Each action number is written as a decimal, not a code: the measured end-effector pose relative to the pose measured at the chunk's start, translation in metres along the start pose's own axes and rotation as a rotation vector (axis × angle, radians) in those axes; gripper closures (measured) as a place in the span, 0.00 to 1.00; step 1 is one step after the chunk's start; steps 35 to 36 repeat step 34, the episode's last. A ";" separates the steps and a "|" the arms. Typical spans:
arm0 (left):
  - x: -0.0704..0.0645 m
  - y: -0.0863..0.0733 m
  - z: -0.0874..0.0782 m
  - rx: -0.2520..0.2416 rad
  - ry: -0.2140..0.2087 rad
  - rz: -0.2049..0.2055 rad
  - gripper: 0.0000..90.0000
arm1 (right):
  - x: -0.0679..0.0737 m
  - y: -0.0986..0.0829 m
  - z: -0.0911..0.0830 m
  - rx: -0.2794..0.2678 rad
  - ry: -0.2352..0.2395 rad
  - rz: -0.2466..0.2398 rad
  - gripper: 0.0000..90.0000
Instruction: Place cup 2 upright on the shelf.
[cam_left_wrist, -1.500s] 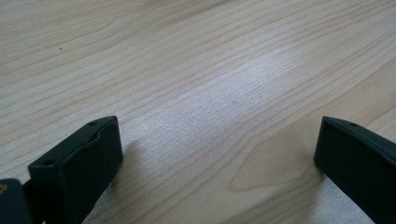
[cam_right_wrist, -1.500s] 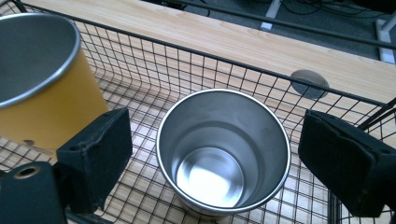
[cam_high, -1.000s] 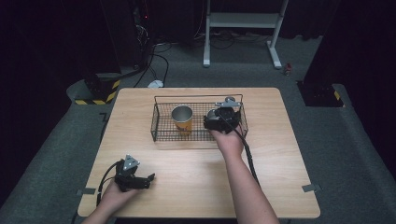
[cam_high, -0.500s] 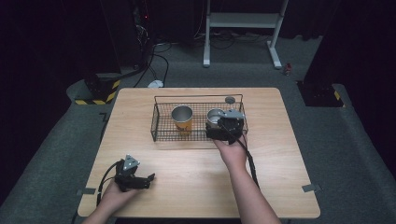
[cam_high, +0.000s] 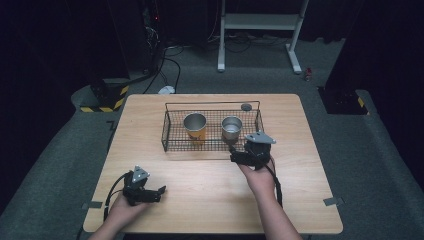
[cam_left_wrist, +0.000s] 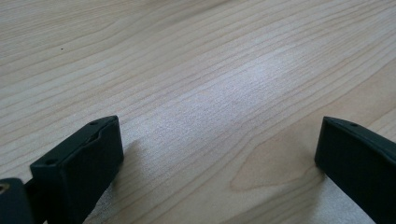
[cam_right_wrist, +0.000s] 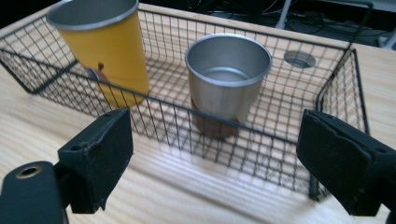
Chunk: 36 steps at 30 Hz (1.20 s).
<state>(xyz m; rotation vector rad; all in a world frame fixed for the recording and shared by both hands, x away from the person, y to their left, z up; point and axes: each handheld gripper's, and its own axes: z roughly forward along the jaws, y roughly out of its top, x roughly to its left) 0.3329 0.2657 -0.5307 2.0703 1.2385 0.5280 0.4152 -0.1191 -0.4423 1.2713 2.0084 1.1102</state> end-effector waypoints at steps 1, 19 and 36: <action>0.000 0.000 0.000 0.000 0.000 0.000 0.02 | -0.001 -0.004 -0.002 0.000 -0.004 -0.005 0.12; 0.000 0.000 0.000 -0.001 0.001 0.000 0.02 | -0.028 -0.099 -0.024 0.142 -0.077 0.002 0.13; -0.001 0.000 0.000 0.000 0.001 -0.003 0.02 | -0.035 -0.121 -0.037 0.226 -0.083 0.044 0.14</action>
